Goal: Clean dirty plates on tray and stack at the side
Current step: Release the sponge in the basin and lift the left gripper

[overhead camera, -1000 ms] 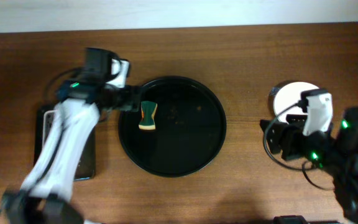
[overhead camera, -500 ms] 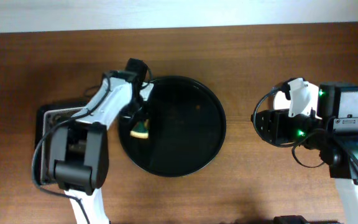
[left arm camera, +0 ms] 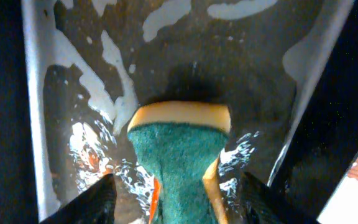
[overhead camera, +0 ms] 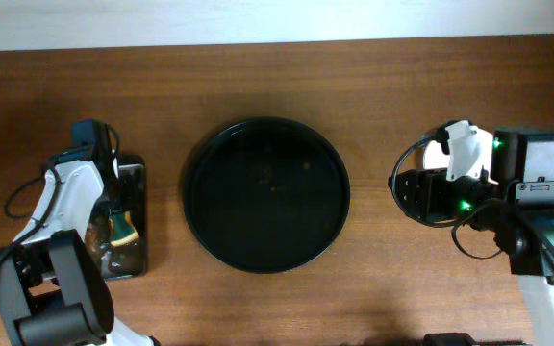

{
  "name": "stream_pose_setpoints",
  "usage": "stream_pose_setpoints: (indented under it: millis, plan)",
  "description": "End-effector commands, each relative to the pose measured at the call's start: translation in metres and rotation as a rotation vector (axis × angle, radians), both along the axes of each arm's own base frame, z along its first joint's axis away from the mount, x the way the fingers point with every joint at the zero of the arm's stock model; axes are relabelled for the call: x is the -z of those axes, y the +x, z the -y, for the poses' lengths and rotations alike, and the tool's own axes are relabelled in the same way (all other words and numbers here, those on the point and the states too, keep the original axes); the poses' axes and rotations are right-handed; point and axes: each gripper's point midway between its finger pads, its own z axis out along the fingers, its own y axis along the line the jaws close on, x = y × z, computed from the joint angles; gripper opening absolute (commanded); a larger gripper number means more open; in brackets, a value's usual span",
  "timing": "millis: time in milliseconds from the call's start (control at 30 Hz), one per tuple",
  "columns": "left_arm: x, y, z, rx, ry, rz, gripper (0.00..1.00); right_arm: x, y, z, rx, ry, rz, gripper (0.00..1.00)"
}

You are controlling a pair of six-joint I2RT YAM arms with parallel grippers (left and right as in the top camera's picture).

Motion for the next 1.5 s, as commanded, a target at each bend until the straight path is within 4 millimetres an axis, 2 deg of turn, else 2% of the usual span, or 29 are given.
stream_pose_setpoints:
  millis: [0,33,67,100,133,200,267,333,433,500,533,600,667,733,767,800,867,933,1000,1100,1133,1167,1200,1300,1333,1367,1400,1433,1467]
  plan:
    - [-0.013,0.009,0.002,0.012,-0.021,0.028,0.64,-0.003,0.000,-0.003,-0.005,0.011,0.006,0.68]
    - [-0.011,0.009,0.013,0.020,-0.082,0.030,0.56,-0.003,0.000,-0.003,-0.003,0.014,0.004,0.68]
    - [-0.011,0.006,0.025,0.026,-0.150,0.022,0.35,-0.003,0.000,-0.003,-0.003,0.013,0.004,0.68]
    - [-0.013,0.002,0.027,0.025,-0.157,0.009,0.30,-0.003,0.000,-0.003,-0.003,0.013,0.005,0.68]
    - [-0.016,-0.007,0.026,-0.040,-0.154,-0.012,0.11,-0.003,0.000,-0.003,-0.003,0.013,0.005,0.68]
    - [-0.012,-0.014,0.020,-0.129,-0.147,-0.021,0.01,-0.003,0.000,-0.003,-0.003,0.013,0.005,0.68]
    - [0.004,-0.028,0.007,-0.226,-0.098,-0.032,0.00,-0.003,0.000,-0.003,-0.003,0.014,0.004,0.68]
    - [0.028,-0.034,0.005,-0.234,-0.087,-0.006,0.00,-0.003,0.000,-0.003,-0.003,0.013,0.005,0.68]
    - [0.048,-0.023,-0.003,-0.207,-0.039,0.091,0.00,-0.004,0.002,-0.003,-0.003,0.014,0.015,0.68]
    - [0.044,-0.005,-0.003,-0.103,-0.041,0.140,0.00,-0.005,0.002,-0.003,-0.003,0.014,0.016,0.68]
    - [0.040,0.008,0.006,0.019,-0.085,0.166,0.00,-0.005,0.002,-0.003,-0.003,0.014,0.016,0.68]
    - [0.028,0.018,0.016,0.077,-0.146,0.183,0.01,-0.005,0.003,-0.003,-0.002,0.014,0.019,0.68]
    - [0.006,0.021,0.022,0.080,-0.184,0.178,0.24,-0.005,0.002,-0.003,0.000,0.016,0.018,0.68]
    - [-0.023,0.015,0.023,0.015,-0.196,0.172,0.31,-0.005,0.002,-0.003,0.000,0.016,0.018,0.68]
    - [-0.028,0.004,0.008,-0.080,-0.118,0.151,0.31,-0.005,0.002,-0.003,0.010,0.024,0.012,0.68]
    - [-0.027,-0.004,-0.005,-0.149,-0.048,0.129,0.23,-0.005,0.002,-0.003,0.010,0.024,0.012,0.68]
    - [-0.013,-0.018,-0.021,-0.252,0.037,0.093,0.09,-0.005,0.003,-0.003,0.010,0.024,0.014,0.68]
    - [0.010,-0.024,-0.029,-0.290,0.070,0.077,0.09,-0.006,0.003,-0.003,0.010,0.024,0.016,0.68]
    - [0.038,-0.022,-0.024,-0.282,0.030,0.058,0.00,-0.006,0.003,-0.003,0.010,0.024,0.016,0.68]
    - [0.068,-0.012,-0.006,-0.160,-0.080,0.022,0.00,-0.006,0.003,-0.003,0.010,0.024,0.016,0.68]
    - [0.075,-0.005,0.007,-0.072,-0.154,0.030,0.00,-0.006,0.003,-0.003,0.010,0.024,0.016,0.68]
    - [0.074,0.006,0.024,0.082,-0.244,0.061,0.00,-0.006,0.003,-0.003,0.010,0.024,0.017,0.68]
    - [0.064,0.013,0.029,0.141,-0.272,0.072,0.00,-0.007,0.004,-0.003,0.010,0.024,0.023,0.68]
    - [0.020,0.024,0.025,0.117,-0.268,0.084,0.17,-0.007,0.005,-0.003,0.010,0.025,0.025,0.68]
    - [-0.002,0.030,0.023,0.111,-0.260,0.111,0.24,-0.007,0.005,-0.003,0.010,0.025,0.027,0.68]
    - [-0.031,0.035,0.022,0.112,-0.248,0.146,0.42,-0.007,0.005,-0.003,0.010,0.025,0.027,0.68]
    - [-0.048,0.036,0.021,0.104,-0.241,0.172,0.61,-0.007,0.005,-0.003,0.010,0.025,0.027,0.68]
    - [-0.059,0.035,0.021,0.107,-0.233,0.195,0.72,-0.007,0.005,-0.003,0.010,0.025,0.027,0.68]
    - [-0.069,0.034,0.021,0.097,-0.226,0.220,0.73,-0.007,0.005,-0.003,0.010,0.025,0.027,0.68]
